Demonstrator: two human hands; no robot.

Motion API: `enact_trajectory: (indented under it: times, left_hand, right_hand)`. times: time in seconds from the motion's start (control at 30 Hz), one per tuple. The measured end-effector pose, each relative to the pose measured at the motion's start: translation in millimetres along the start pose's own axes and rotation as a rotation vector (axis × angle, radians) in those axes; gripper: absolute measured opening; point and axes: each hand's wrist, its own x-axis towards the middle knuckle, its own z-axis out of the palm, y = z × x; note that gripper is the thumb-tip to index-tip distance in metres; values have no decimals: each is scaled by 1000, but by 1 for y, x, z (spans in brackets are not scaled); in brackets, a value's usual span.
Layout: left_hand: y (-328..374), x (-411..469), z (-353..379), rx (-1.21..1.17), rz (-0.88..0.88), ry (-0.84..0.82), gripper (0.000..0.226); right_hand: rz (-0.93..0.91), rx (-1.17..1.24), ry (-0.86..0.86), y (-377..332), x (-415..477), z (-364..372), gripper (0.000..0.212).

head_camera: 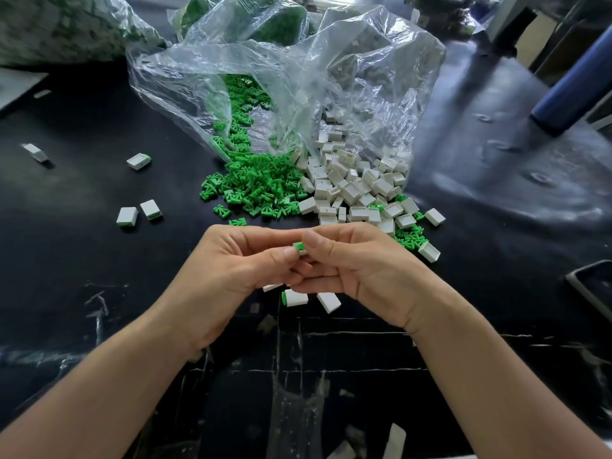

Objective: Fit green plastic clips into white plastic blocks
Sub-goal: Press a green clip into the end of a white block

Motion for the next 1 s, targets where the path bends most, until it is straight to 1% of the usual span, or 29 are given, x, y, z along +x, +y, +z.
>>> enact_trajectory:
  times: [0.13, 0.4, 0.6, 0.7, 0.77, 0.9, 1.0]
  left_hand:
    - [-1, 1, 0, 6, 26, 37, 23]
    - [-5, 0, 1, 97, 111, 39, 23]
    - [-2, 0, 0, 181, 192, 65, 22]
    - [0, -1, 4, 165, 245, 13, 21]
    - [-1, -2, 5, 157, 263, 1, 22]
    - [-6, -1, -1, 181, 249, 65, 25]
    - [-5, 0, -1, 170, 250, 59, 22]
  right_hand:
    - [10, -9, -5, 0, 0, 0, 44]
    - [48, -56, -4, 0, -2, 1, 49]
    - [27, 22, -54, 0, -1, -1, 38]
    - [10, 18, -46, 2, 1, 1, 32]
    - [7, 18, -47, 4, 2, 2, 34]
    - [-18, 37, -37, 7, 4, 5, 37]
    - [-59, -15, -5, 10, 6, 9, 50]
